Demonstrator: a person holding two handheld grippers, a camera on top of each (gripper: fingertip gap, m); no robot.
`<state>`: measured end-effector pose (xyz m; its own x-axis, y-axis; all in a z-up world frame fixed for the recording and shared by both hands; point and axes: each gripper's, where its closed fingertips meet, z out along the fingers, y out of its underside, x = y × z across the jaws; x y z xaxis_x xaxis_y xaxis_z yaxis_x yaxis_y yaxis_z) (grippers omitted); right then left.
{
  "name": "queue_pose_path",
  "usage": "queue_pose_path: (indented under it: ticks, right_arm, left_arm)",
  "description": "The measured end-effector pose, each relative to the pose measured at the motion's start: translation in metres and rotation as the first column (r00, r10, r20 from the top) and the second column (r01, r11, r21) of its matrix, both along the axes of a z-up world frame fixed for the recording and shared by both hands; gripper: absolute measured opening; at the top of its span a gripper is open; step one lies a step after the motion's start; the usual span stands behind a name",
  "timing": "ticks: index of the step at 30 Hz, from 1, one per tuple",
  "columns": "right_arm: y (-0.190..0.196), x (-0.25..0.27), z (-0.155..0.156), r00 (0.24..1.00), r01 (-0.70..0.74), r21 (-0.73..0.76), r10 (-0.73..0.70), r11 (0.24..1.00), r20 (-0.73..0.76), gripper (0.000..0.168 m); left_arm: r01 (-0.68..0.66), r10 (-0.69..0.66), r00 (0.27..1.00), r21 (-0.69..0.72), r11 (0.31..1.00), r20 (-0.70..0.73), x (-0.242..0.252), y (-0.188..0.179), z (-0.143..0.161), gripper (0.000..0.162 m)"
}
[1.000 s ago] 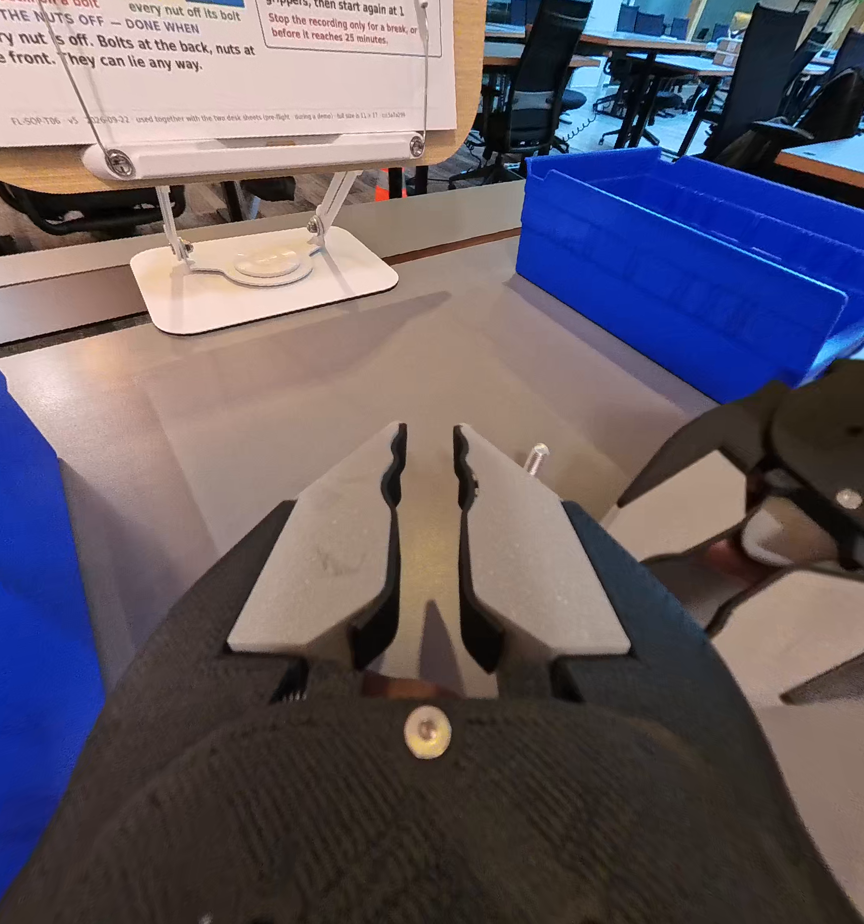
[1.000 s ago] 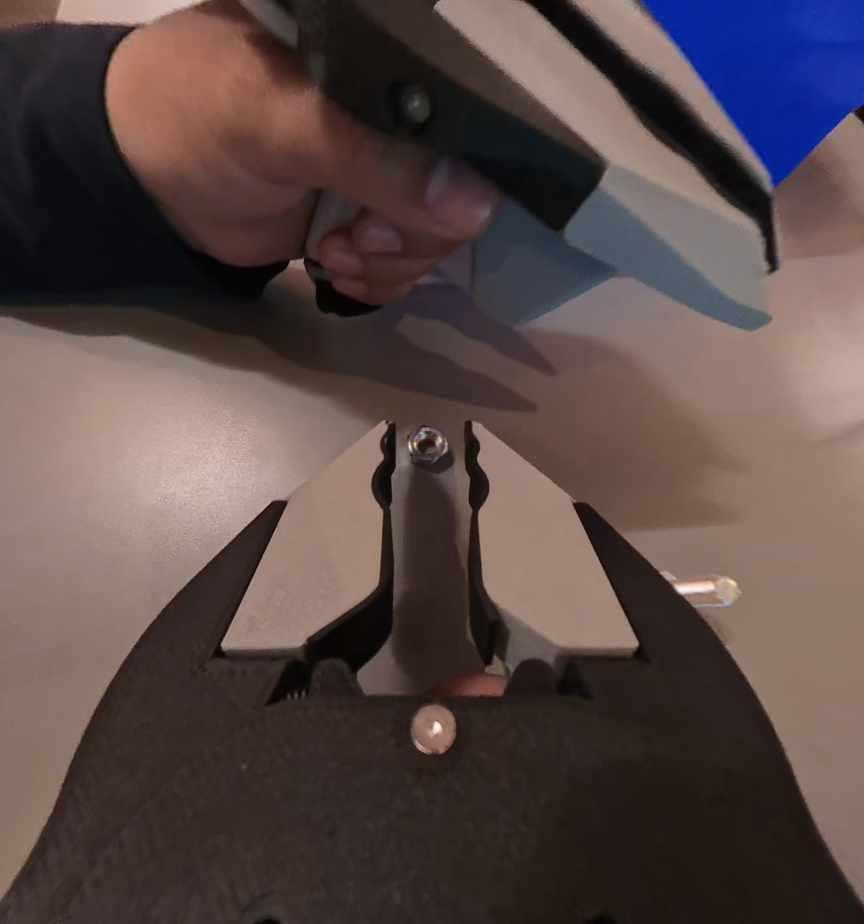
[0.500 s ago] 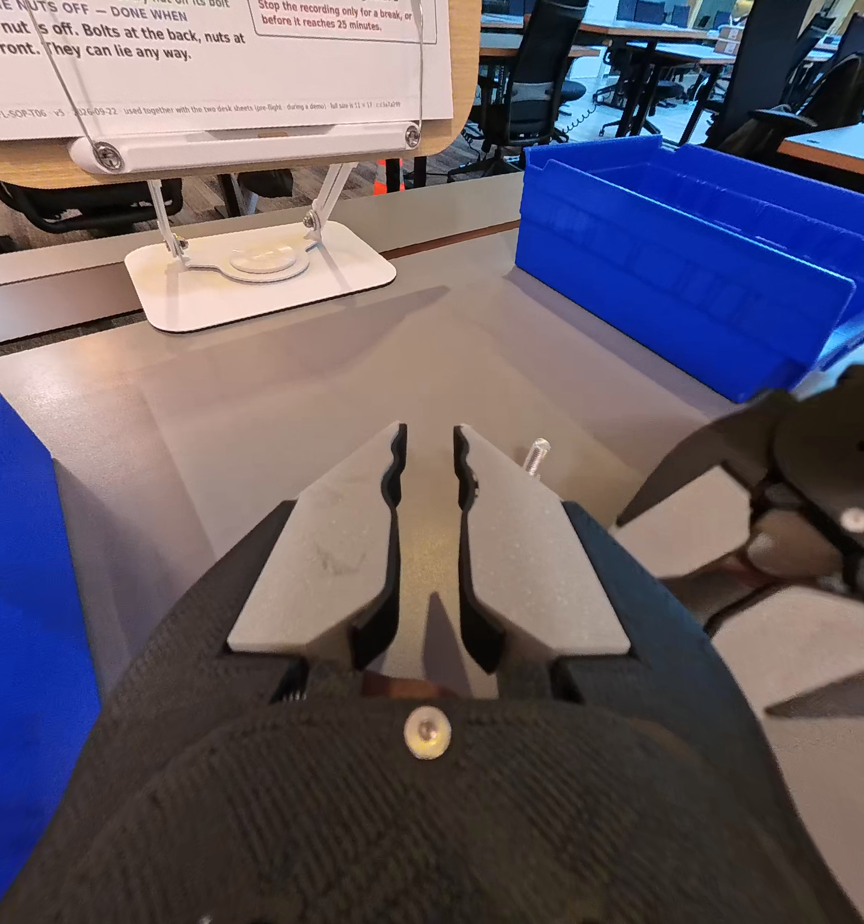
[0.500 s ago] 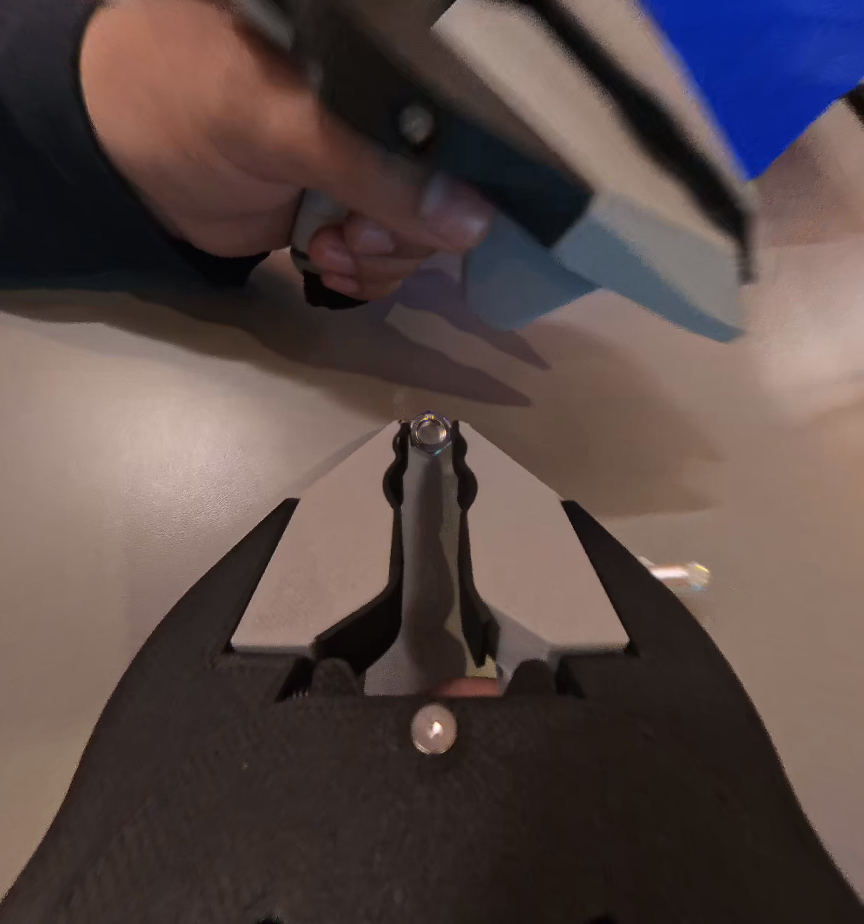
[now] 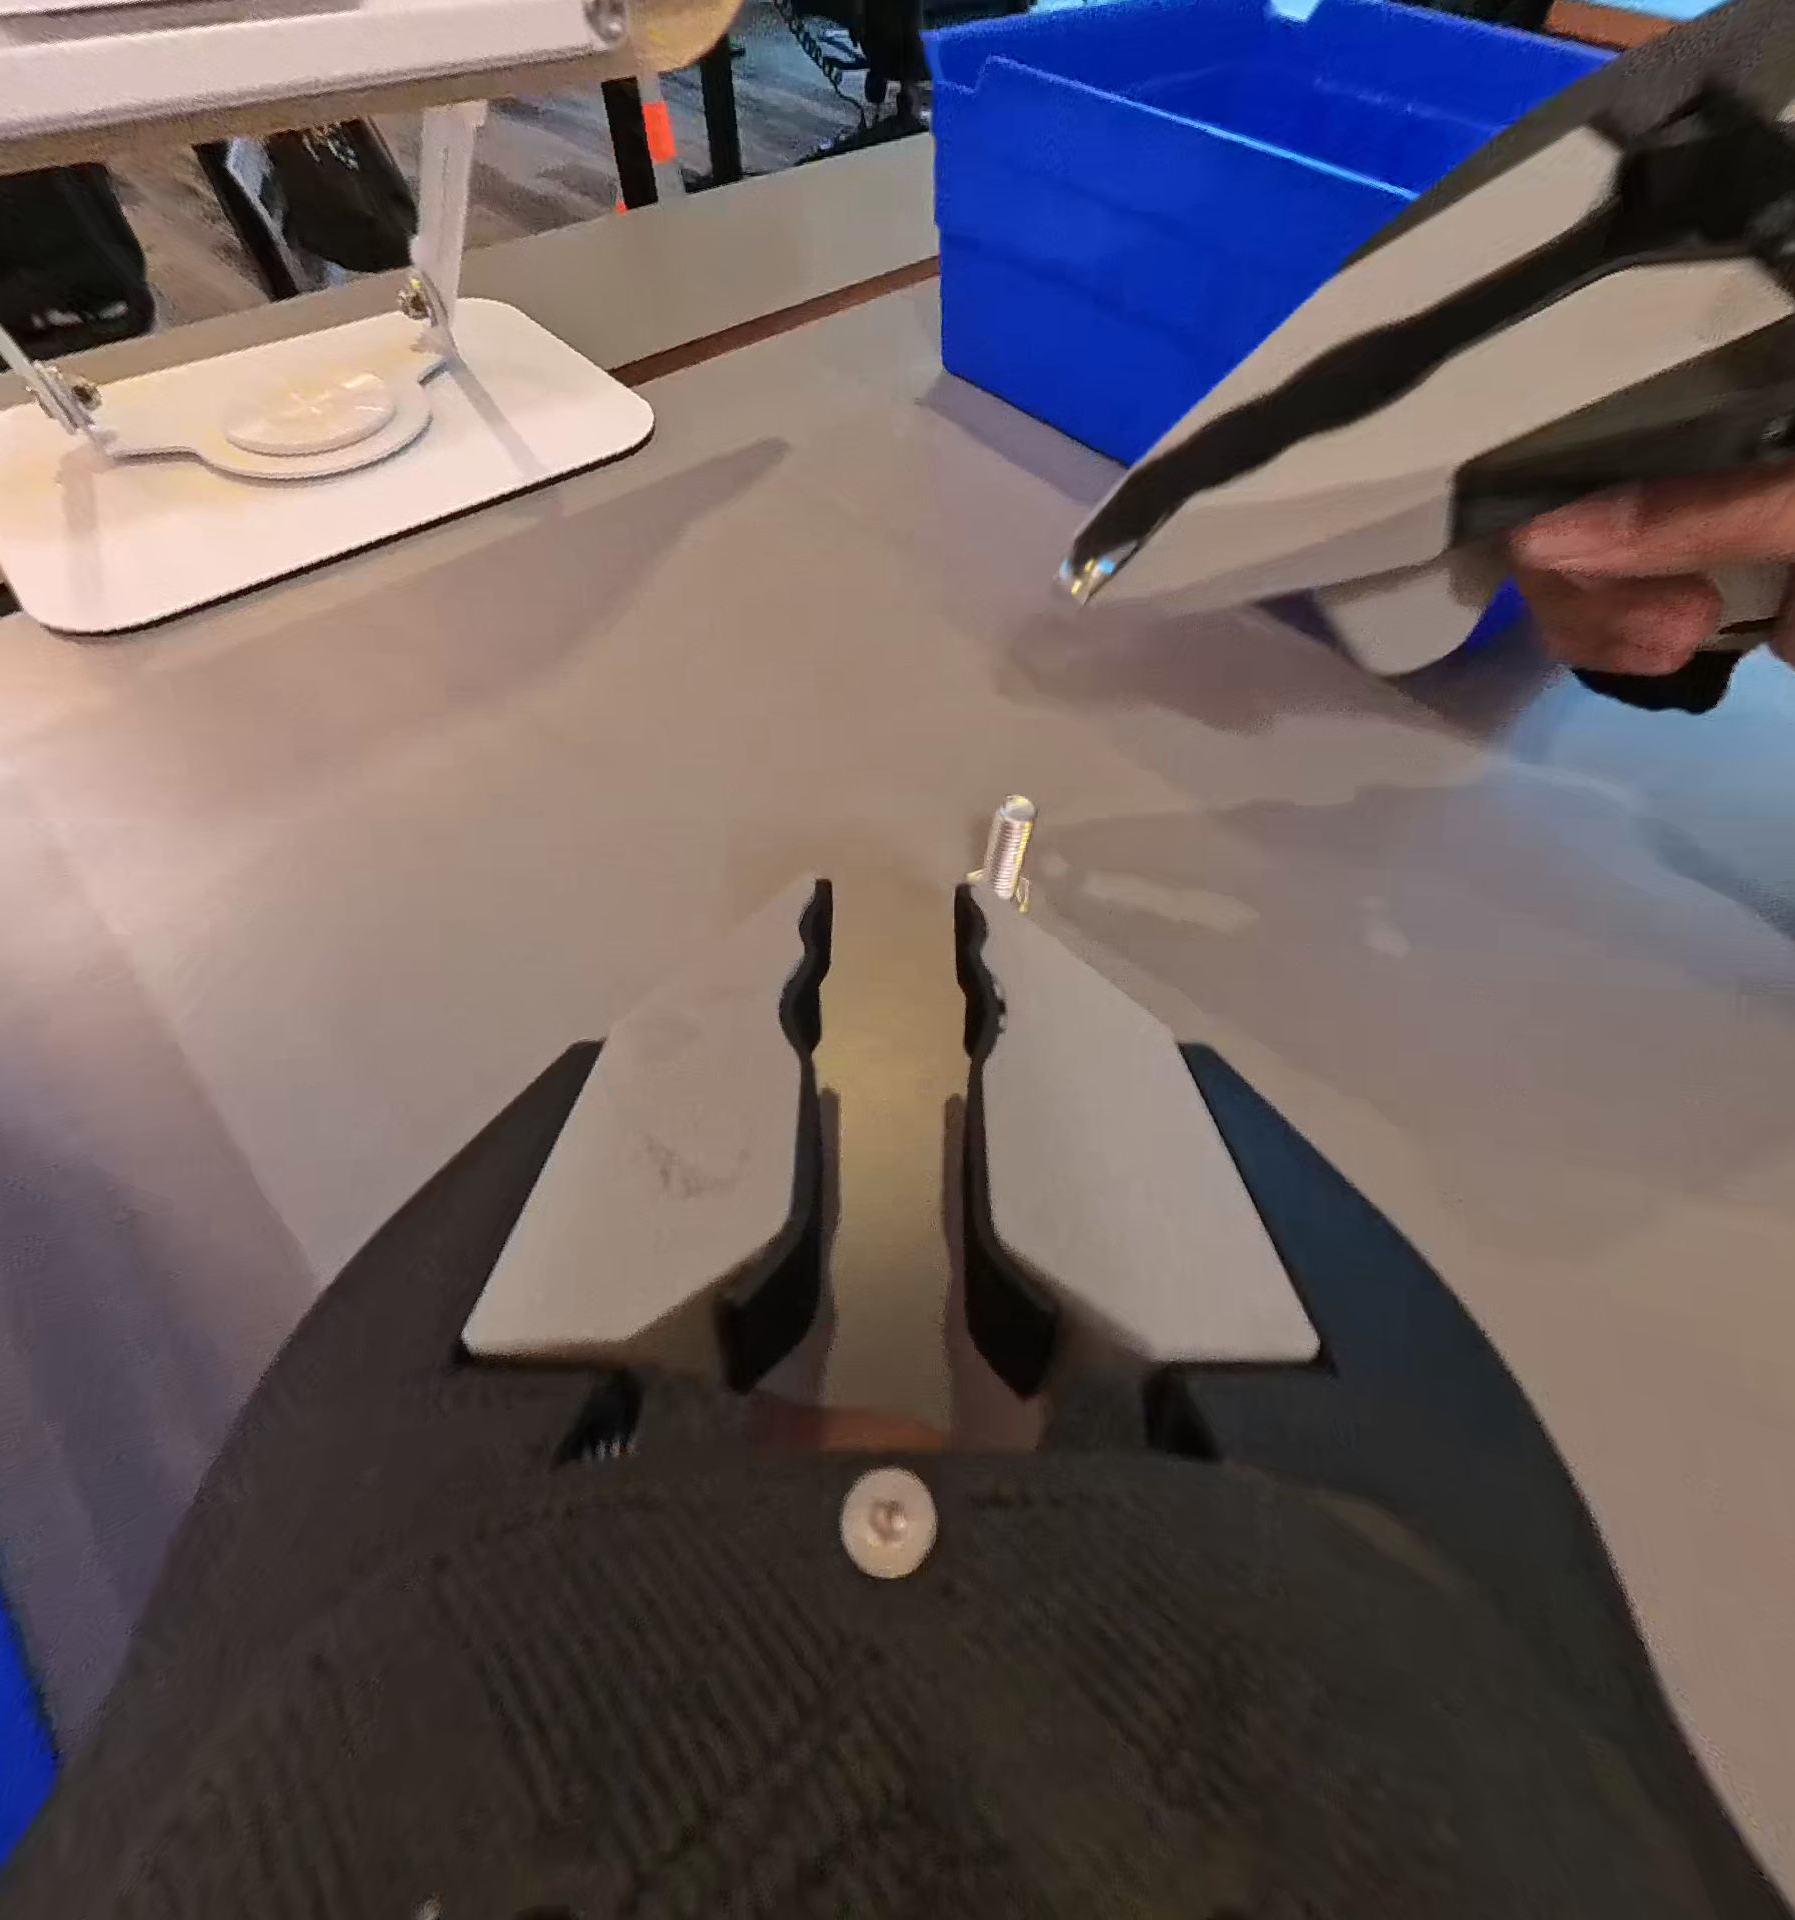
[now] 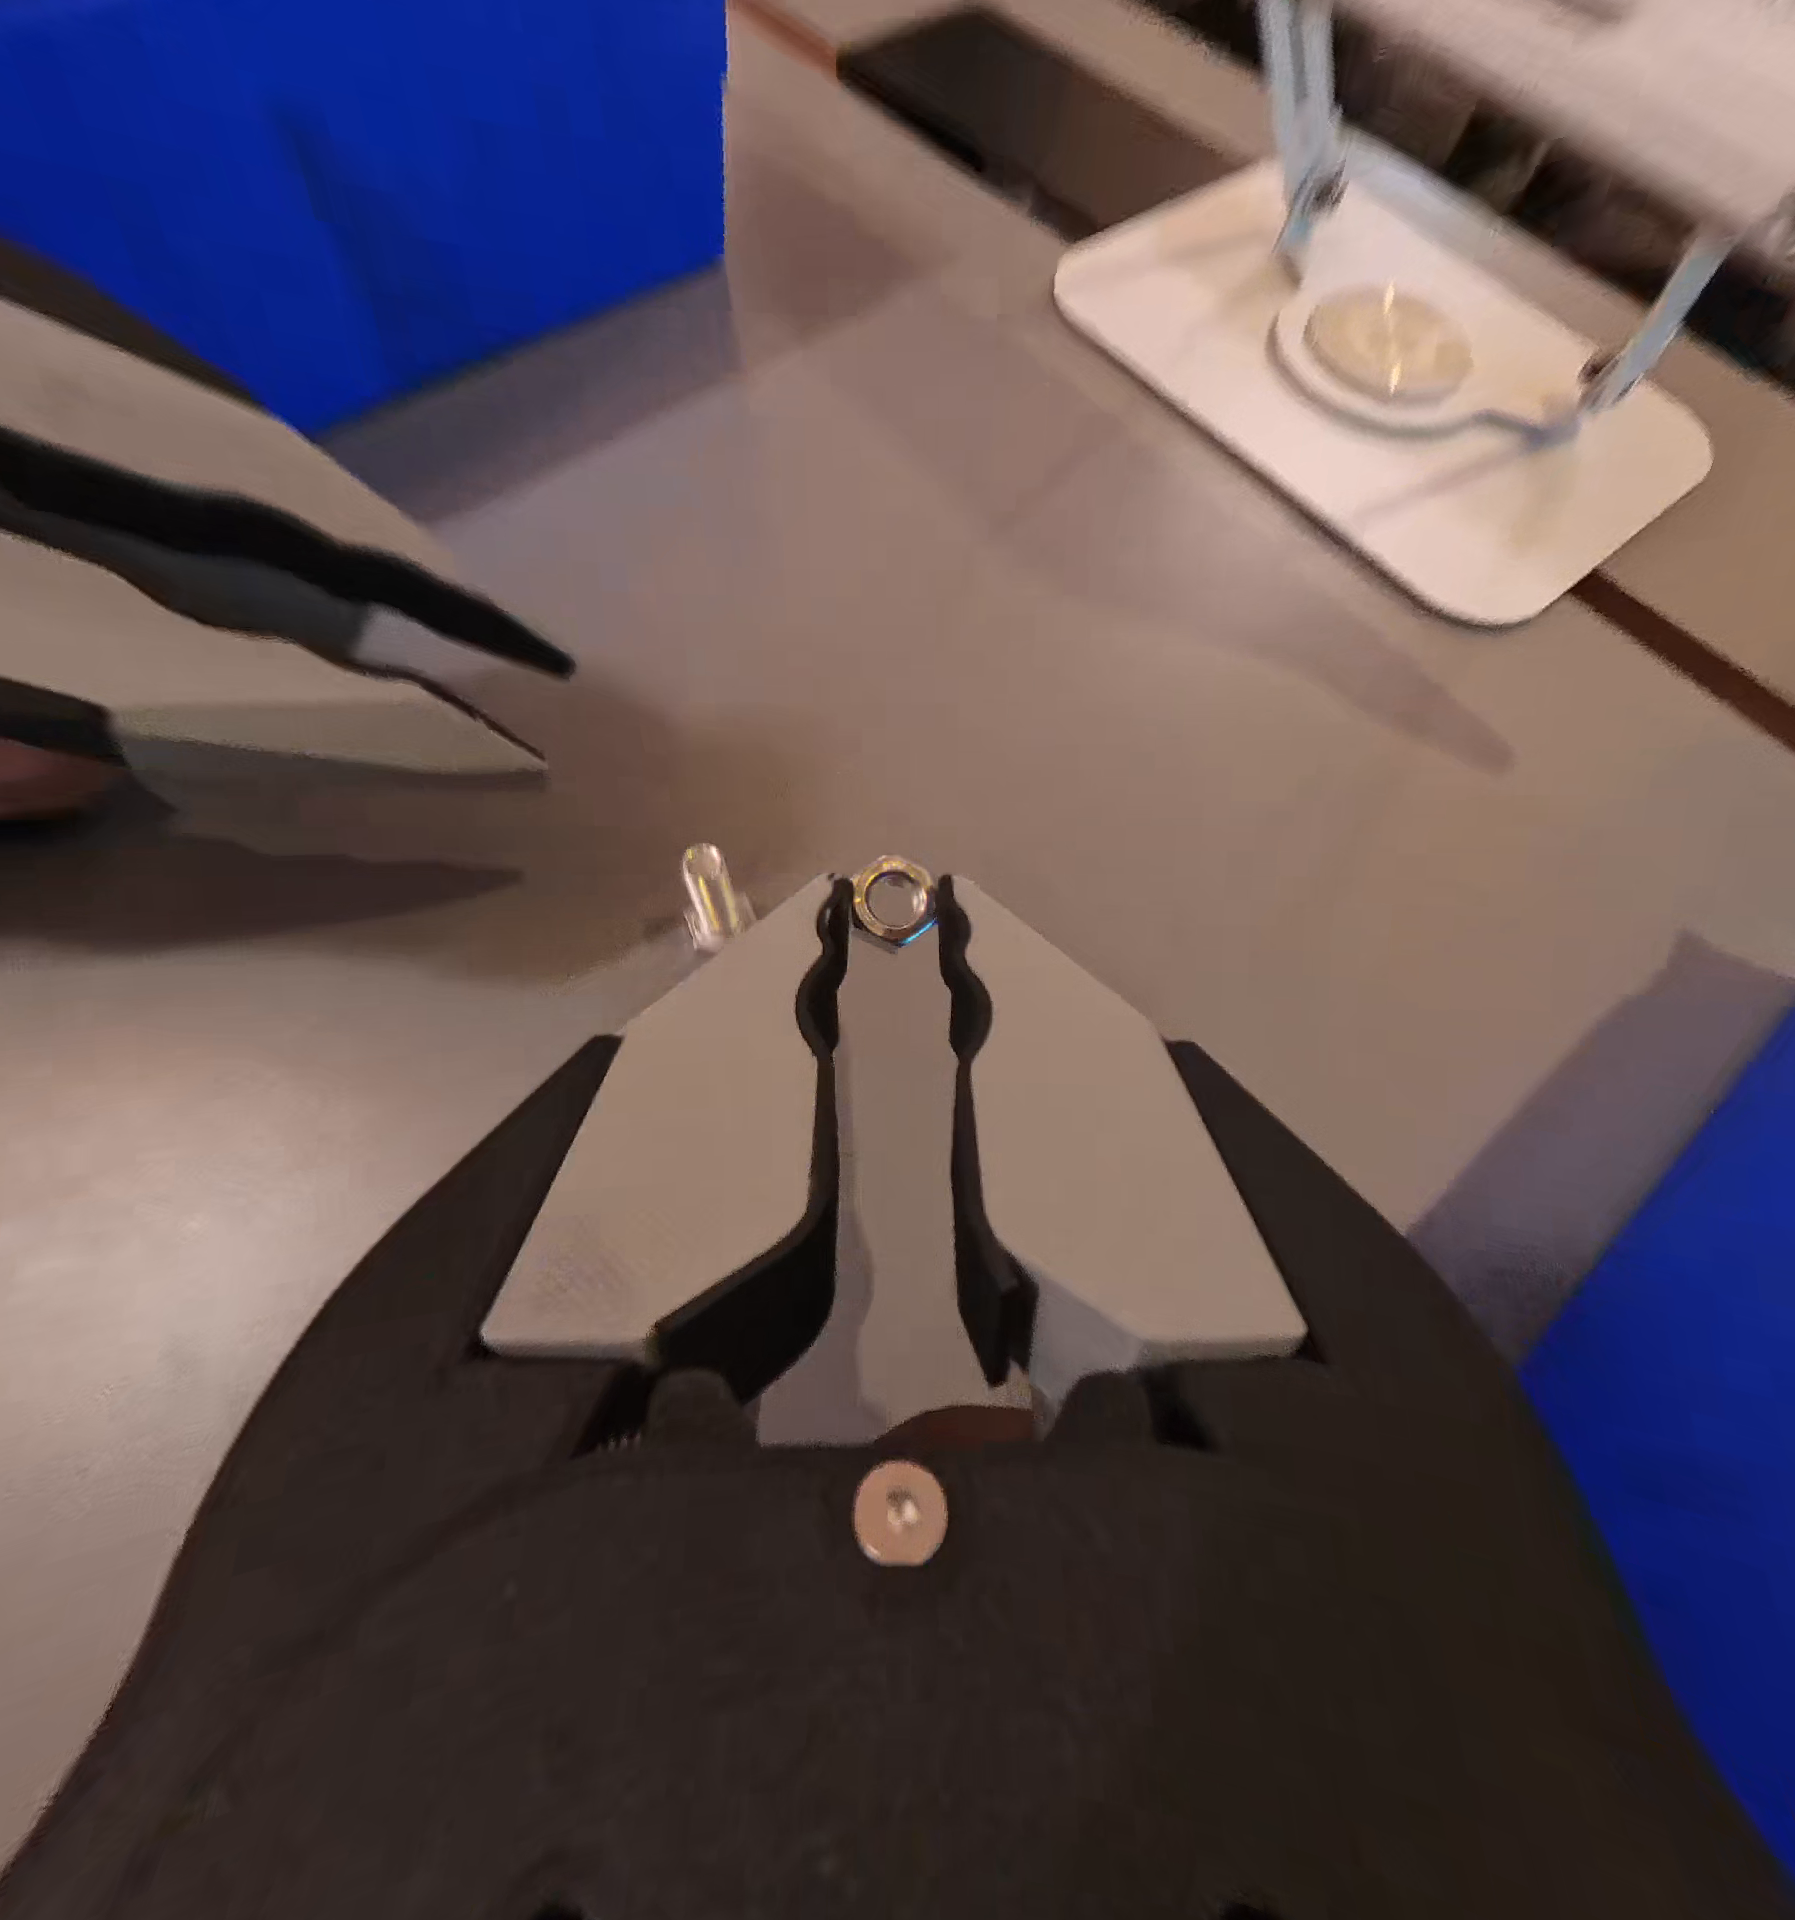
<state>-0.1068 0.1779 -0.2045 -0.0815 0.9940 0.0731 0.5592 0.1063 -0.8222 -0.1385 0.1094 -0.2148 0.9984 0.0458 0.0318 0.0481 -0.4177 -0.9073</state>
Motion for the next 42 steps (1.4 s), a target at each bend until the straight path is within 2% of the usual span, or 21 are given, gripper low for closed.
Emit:
queue_pose_path:
  ticks: [4,9,18,24,29,30,31,32,38,42]
  right_arm:
    - [-0.003,0.002,-0.037,0.987,-0.019,0.055,0.01,0.998,0.163,0.014]
    - [-0.006,0.003,-0.051,0.977,-0.039,0.063,0.025,0.997,0.211,0.014]
    - [-0.008,0.002,-0.044,0.983,-0.041,0.033,0.035,0.999,0.181,0.019]
    - [-0.032,-0.006,-0.013,0.993,-0.115,-0.072,0.117,0.991,0.021,0.024]
    - [-0.043,-0.014,-0.016,0.991,-0.131,-0.074,0.131,0.989,-0.011,0.031]
    - [-0.043,-0.016,-0.018,0.993,-0.117,-0.068,0.116,0.991,-0.009,0.027]
    - [-0.043,-0.016,-0.021,0.993,-0.114,-0.066,0.115,0.991,-0.001,0.012]
    - [-0.046,-0.016,-0.024,0.993,-0.12,-0.065,0.12,0.991,0.005,0.006]
    - [-0.041,-0.017,-0.019,0.996,-0.091,-0.059,0.091,0.994,-0.01,0.005]
    - [-0.046,-0.017,-0.002,0.991,-0.114,-0.167,0.101,0.979,-0.085,0.004]
  left_arm:
    - [0.01,-0.01,1.0,0.006,1.0,-0.023,0.002,0.0,0.001,0.021]
    - [0.0,0.0,1.0,0.008,1.0,0.012,-0.002,-0.001,0.001,0.021]
    - [0.003,-0.003,1.0,0.008,1.0,0.003,-0.001,-0.001,0.002,0.021]
    - [-0.011,0.011,1.0,0.016,1.0,0.016,-0.005,-0.002,0.004,0.021]
    - [-0.006,0.006,1.0,0.018,1.0,0.012,-0.004,-0.002,0.005,0.021]
    - [-0.003,0.002,1.0,0.016,1.0,0.012,-0.003,-0.002,0.004,0.021]
    - [-0.002,0.001,1.0,0.013,1.0,0.012,-0.003,-0.002,0.004,0.021]
    - [-0.001,0.001,1.0,0.012,1.0,0.011,-0.002,-0.002,0.003,0.021]
    - [0.0,0.0,1.0,0.005,1.0,0.014,-0.003,-0.002,0.001,0.021]
    - [0.01,-0.01,1.0,0.001,1.0,0.014,-0.001,-0.001,0.0,0.022]
